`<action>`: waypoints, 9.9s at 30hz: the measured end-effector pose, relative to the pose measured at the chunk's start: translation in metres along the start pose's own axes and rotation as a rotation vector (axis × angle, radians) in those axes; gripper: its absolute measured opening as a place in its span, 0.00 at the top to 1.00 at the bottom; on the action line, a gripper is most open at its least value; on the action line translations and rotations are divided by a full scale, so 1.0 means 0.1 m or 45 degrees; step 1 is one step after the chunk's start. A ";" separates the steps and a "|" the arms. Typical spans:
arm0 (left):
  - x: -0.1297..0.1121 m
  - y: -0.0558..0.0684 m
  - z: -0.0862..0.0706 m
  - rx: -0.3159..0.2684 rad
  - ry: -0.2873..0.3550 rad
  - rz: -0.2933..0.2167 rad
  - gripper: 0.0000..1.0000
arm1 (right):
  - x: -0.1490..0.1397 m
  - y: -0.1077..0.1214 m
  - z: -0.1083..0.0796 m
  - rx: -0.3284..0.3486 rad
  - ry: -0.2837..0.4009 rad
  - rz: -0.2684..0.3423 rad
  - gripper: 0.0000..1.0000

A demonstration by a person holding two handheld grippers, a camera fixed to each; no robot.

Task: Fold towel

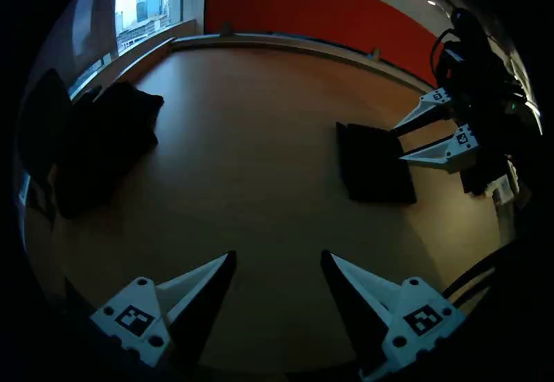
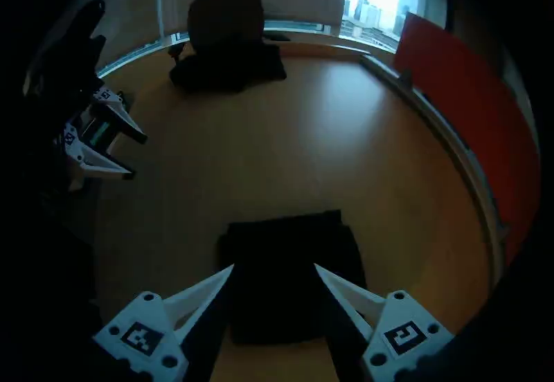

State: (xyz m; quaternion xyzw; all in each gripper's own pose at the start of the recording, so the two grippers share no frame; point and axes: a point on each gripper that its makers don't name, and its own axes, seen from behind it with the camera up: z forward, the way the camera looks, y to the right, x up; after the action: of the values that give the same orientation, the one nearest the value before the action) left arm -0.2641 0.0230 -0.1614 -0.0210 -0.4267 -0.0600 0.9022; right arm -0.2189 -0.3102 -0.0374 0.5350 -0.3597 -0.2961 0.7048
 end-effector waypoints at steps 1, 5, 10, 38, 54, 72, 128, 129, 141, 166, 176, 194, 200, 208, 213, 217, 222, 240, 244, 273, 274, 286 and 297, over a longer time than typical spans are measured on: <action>0.00 0.00 0.00 0.000 0.000 0.000 0.10 | -0.01 0.00 -0.01 -0.003 0.001 0.008 0.30; 0.01 0.01 0.00 -0.002 0.001 0.000 0.10 | -0.06 -0.01 -0.04 -0.013 0.003 0.040 0.30; 0.01 0.02 0.00 -0.003 -0.001 0.005 0.10 | -0.17 -0.05 -0.08 -0.029 -0.001 0.081 0.31; 0.02 0.05 0.01 -0.005 -0.001 0.032 0.10 | -0.85 -0.30 -0.17 -0.118 -0.053 0.297 0.31; 0.01 0.06 0.02 -0.011 -0.004 0.037 0.10 | -1.07 -0.41 -0.10 -0.170 -0.085 0.387 0.34; 0.00 0.06 0.02 -0.010 -0.004 0.036 0.10 | -1.14 -0.38 0.01 -0.226 -0.093 0.436 0.55; 0.41 0.16 -0.10 -0.062 0.091 0.111 0.10 | 0.53 0.63 -1.07 -0.361 0.304 0.310 0.96; 0.42 0.17 -0.11 -0.064 0.093 0.114 0.10 | 0.55 0.64 -1.10 -0.365 0.312 0.310 0.96; 0.47 0.22 -0.10 -0.086 0.095 0.134 0.10 | 0.47 0.80 -1.38 -0.409 0.327 0.337 0.96; 0.52 0.31 -0.05 -0.074 0.080 0.149 0.10 | -0.65 1.51 -2.34 -0.569 0.215 0.443 0.96; 0.52 0.36 -0.03 -0.060 0.067 0.145 0.10 | -1.25 1.79 -2.67 -0.628 0.149 0.503 0.96; 0.50 0.44 -0.01 -0.037 0.046 0.166 0.10 | -2.12 2.17 -3.15 -0.730 0.033 0.583 0.96; 0.52 0.48 0.00 -0.040 0.044 0.173 0.10 | -2.32 2.29 -3.27 -0.761 0.005 0.610 0.96; 0.53 0.52 0.00 -0.040 0.042 0.187 0.10 | -2.50 2.41 -3.37 -0.792 -0.026 0.635 0.96; 0.53 0.53 0.00 -0.039 0.042 0.190 0.10 | -2.57 2.45 -3.40 -0.805 -0.037 0.651 0.96; 0.54 0.53 -0.01 -0.037 0.043 0.194 0.10 | -2.63 2.45 -3.40 -0.809 -0.044 0.661 0.96; 0.55 0.54 -0.01 -0.037 0.044 0.201 0.10 | -2.71 2.41 -3.41 -0.809 -0.056 0.675 0.96; 0.56 0.60 -0.03 -0.045 0.042 0.230 0.10 | -3.51 1.91 -3.58 -0.853 -0.128 0.849 0.96; 0.54 0.62 -0.05 -0.049 0.039 0.239 0.10 | -3.74 1.76 -3.60 -0.854 -0.162 0.895 0.96; 0.43 0.56 -0.12 -0.027 0.022 0.256 0.10 | -4.63 1.18 -3.41 -0.853 -0.318 1.154 0.96; 0.43 0.56 -0.12 -0.026 0.021 0.257 0.10 | -4.66 1.16 -3.40 -0.853 -0.323 1.166 0.96; 0.41 0.58 -0.10 -0.017 0.010 0.278 0.10 | -4.96 1.00 -3.30 -0.854 -0.375 1.276 0.96; 0.39 0.61 -0.09 -0.014 0.000 0.285 0.10 | -5.09 0.97 -3.23 -0.875 -0.374 1.343 0.96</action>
State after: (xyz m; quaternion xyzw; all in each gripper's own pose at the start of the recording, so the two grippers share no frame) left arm -0.2248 0.0787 -0.1366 -0.0733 -0.4213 0.0388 0.9031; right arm -0.2377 0.2979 -0.0949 -0.0161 -0.5517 -0.0785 0.8302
